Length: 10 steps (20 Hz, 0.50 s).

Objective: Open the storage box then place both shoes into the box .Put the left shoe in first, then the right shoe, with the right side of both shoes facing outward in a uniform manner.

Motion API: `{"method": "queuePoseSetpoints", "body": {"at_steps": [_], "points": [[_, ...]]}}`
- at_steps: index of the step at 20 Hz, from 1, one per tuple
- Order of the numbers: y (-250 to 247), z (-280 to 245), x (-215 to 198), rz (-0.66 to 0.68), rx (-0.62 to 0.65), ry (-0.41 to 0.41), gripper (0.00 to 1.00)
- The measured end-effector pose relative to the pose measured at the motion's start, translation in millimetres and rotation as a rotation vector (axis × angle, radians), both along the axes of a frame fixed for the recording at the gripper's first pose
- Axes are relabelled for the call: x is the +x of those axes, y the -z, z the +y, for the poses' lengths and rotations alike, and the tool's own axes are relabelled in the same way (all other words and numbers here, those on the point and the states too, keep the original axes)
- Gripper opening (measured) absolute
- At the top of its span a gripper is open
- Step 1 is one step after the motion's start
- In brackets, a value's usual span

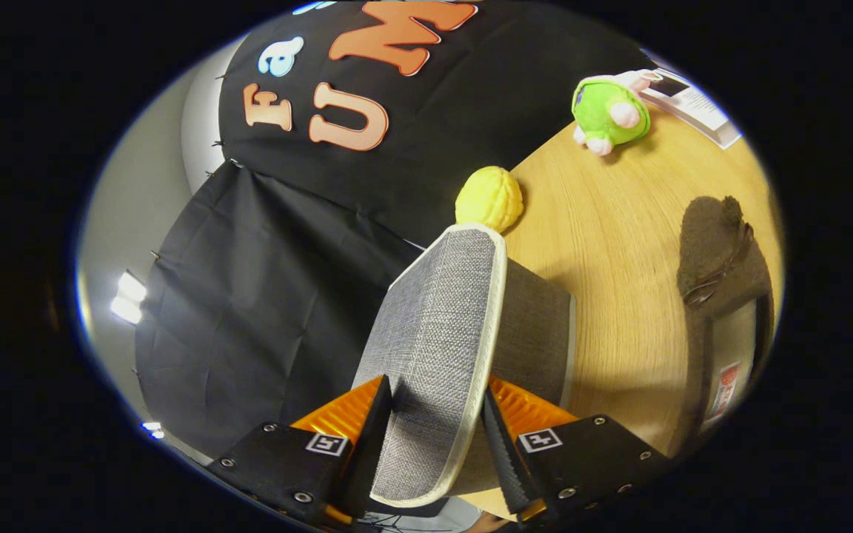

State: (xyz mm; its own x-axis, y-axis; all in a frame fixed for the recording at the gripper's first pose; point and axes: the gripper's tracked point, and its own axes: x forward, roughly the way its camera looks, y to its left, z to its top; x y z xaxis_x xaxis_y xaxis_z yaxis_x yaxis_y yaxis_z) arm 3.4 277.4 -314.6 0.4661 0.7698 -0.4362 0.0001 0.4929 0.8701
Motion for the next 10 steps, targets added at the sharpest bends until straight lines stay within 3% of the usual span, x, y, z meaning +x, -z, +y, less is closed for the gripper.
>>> {"method": "queuePoseSetpoints", "body": {"at_steps": [2,3,5,10], "points": [[-10.6,-7.3,5.6,-0.007,0.007,0.030,0.51],[-13.8,-12.4,10.0,-0.004,0.006,0.055,0.34],[-21.7,-16.4,18.5,-0.018,0.015,0.086,0.17],[-47.3,-11.7,21.2,-0.041,0.014,0.072,0.06]]}}
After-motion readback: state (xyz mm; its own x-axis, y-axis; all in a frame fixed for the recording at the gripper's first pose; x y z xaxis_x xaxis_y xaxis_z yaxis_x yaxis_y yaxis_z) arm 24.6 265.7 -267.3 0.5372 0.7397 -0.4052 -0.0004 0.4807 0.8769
